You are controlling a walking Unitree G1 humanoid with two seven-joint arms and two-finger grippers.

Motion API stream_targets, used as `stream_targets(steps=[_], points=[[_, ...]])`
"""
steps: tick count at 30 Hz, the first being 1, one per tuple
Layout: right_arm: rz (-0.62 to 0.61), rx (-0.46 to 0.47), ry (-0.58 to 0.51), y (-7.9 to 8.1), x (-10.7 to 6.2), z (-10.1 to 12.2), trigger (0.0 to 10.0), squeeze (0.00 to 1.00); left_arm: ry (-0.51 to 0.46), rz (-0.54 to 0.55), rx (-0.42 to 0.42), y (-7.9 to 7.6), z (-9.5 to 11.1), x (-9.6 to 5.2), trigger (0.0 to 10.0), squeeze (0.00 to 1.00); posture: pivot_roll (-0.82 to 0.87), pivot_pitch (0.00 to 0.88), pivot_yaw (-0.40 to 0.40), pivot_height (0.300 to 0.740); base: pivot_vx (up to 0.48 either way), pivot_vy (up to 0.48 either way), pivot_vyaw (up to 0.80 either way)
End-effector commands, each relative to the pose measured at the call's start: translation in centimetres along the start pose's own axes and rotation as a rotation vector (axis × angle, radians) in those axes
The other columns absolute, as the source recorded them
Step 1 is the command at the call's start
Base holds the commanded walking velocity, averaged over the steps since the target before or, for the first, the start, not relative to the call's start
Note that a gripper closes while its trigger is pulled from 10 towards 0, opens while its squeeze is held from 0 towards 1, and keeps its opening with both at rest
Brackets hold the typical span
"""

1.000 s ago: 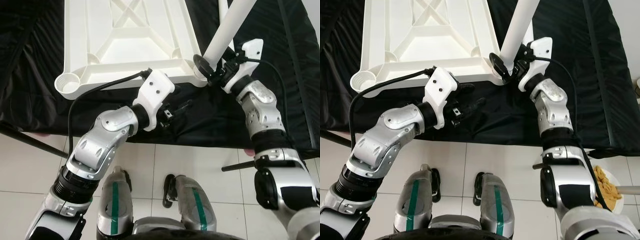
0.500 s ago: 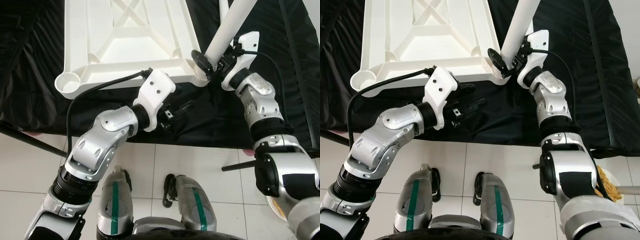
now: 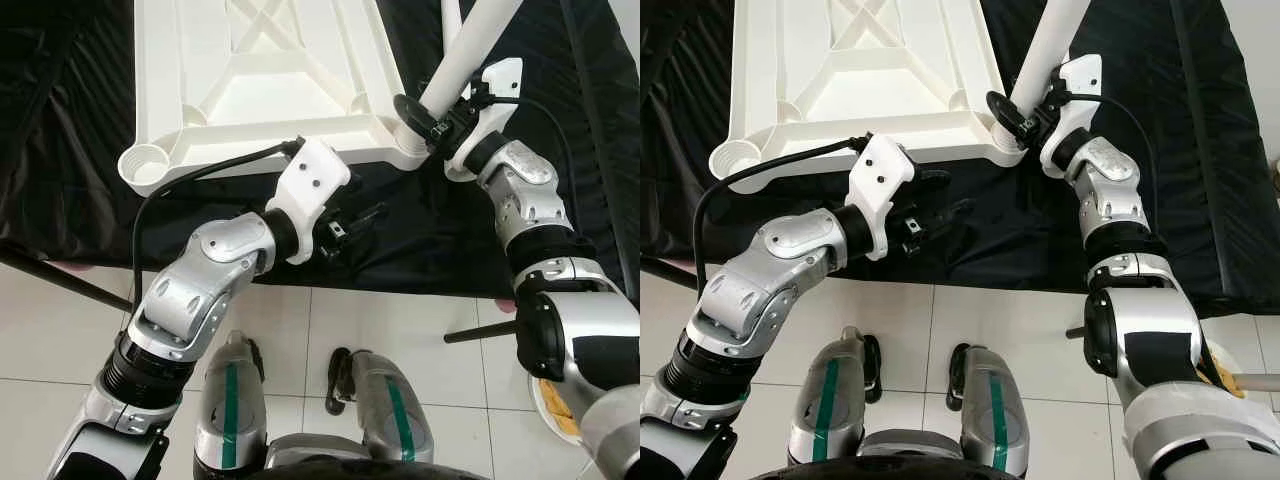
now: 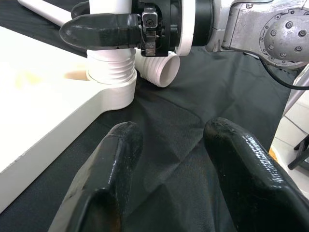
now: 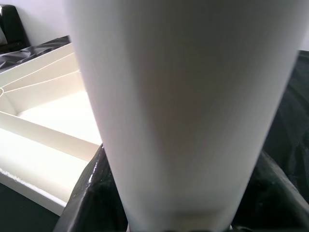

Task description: Building children table

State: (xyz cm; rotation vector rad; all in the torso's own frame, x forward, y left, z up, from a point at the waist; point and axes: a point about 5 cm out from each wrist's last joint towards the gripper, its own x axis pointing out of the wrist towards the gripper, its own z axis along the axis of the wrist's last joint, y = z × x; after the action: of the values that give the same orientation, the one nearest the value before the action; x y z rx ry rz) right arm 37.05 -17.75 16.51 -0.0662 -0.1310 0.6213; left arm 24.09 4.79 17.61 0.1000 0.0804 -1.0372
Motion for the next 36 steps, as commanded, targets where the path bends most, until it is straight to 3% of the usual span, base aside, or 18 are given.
stream_targets(steps=[1,2,5,10,18,29,34,36], points=[[-0.017,0.002,-0.024,-0.5,0.0,0.4,0.0,0.00,-0.006,-0.039,0.014,-0.6,0.5,0.1,10.0,0.00,0.13,0.090,-0.049,0.740,0.000,0.000,0.00],[-0.031,0.003,-0.024,-0.5,-0.1,0.4,10.0,0.00,-0.007,-0.039,0.012,-0.6,0.5,0.1,10.0,0.00,0.13,0.092,-0.050,0.740,0.000,0.000,0.00],[-0.050,0.005,-0.028,-0.6,-0.1,0.4,10.0,0.00,-0.007,-0.039,0.010,-0.6,0.5,0.1,10.0,0.00,0.13,0.092,-0.050,0.740,0.000,0.000,0.00],[-0.186,-0.005,-0.022,-0.7,0.0,0.2,10.0,0.00,-0.004,-0.040,-0.006,-0.8,0.3,0.1,10.0,0.00,0.13,0.097,-0.056,0.740,0.000,0.000,0.00],[-0.242,-0.001,-0.011,0.0,0.3,-0.3,10.0,0.00,-0.001,-0.043,-0.010,-0.9,0.3,0.1,10.0,0.00,0.13,0.095,-0.058,0.740,0.000,0.000,0.00],[-0.340,0.057,-0.047,2.8,1.1,-1.1,10.0,0.00,0.000,-0.048,-0.023,-1.1,0.2,0.2,10.0,0.00,0.12,0.091,-0.066,0.740,0.000,0.000,0.00],[-0.569,0.105,-0.032,4.9,1.9,-1.4,10.0,0.00,-0.003,-0.050,-0.031,-1.2,0.2,0.3,10.0,0.00,0.12,0.077,-0.069,0.740,0.000,0.000,0.00],[-0.569,0.105,-0.032,4.9,1.9,-1.4,10.0,0.00,-0.003,-0.050,-0.031,-1.2,0.2,0.3,10.0,0.00,0.12,0.077,-0.069,0.740,0.000,0.000,0.00]])
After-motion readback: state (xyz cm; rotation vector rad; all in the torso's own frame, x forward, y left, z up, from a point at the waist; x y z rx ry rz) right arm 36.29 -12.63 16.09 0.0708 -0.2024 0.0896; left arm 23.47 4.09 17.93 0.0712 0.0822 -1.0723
